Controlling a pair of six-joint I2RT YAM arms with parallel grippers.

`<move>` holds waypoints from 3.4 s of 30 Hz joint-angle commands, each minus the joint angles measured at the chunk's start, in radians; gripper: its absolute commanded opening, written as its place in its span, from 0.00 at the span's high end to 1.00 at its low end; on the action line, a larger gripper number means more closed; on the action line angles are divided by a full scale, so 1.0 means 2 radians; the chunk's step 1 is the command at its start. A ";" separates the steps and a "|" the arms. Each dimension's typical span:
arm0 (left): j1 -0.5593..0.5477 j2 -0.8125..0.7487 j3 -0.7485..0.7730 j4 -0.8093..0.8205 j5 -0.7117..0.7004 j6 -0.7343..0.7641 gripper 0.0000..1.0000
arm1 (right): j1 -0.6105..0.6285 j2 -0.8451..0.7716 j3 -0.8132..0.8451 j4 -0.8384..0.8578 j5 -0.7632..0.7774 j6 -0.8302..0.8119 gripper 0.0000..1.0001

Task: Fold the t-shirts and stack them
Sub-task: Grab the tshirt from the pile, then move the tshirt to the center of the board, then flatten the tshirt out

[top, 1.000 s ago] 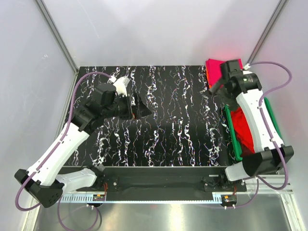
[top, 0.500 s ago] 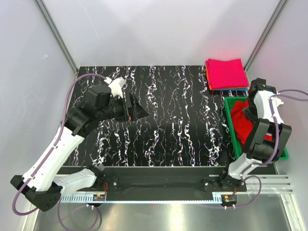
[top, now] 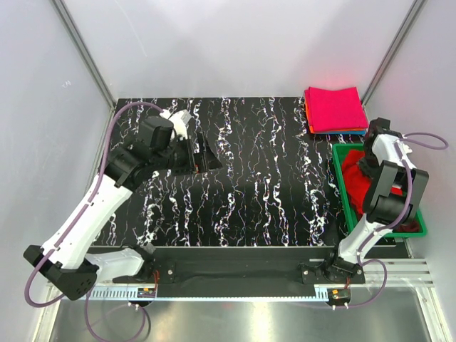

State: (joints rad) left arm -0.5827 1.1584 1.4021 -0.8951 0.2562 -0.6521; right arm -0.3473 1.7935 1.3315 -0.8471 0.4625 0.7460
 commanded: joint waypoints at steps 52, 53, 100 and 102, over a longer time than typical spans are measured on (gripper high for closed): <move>0.239 -0.015 -0.195 0.031 -0.120 -0.059 0.05 | 0.592 0.090 0.157 0.150 -0.550 -0.031 0.99; 0.269 -0.015 -0.202 0.036 -0.120 -0.061 0.05 | 0.608 0.140 0.210 0.108 -0.561 -0.056 0.98; 0.141 0.171 -0.069 -0.026 -0.249 0.038 1.00 | 0.288 -0.046 -0.020 -0.012 -0.326 -0.107 0.50; 0.146 0.150 -0.143 -0.003 -0.236 0.027 1.00 | 0.288 -0.040 -0.043 0.005 -0.326 -0.112 0.49</move>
State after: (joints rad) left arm -0.2802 1.4441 1.3193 -0.8707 -0.1970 -0.5598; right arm 0.2264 1.6852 1.2984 -0.8871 -0.1833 0.5156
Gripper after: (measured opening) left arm 0.035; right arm 0.503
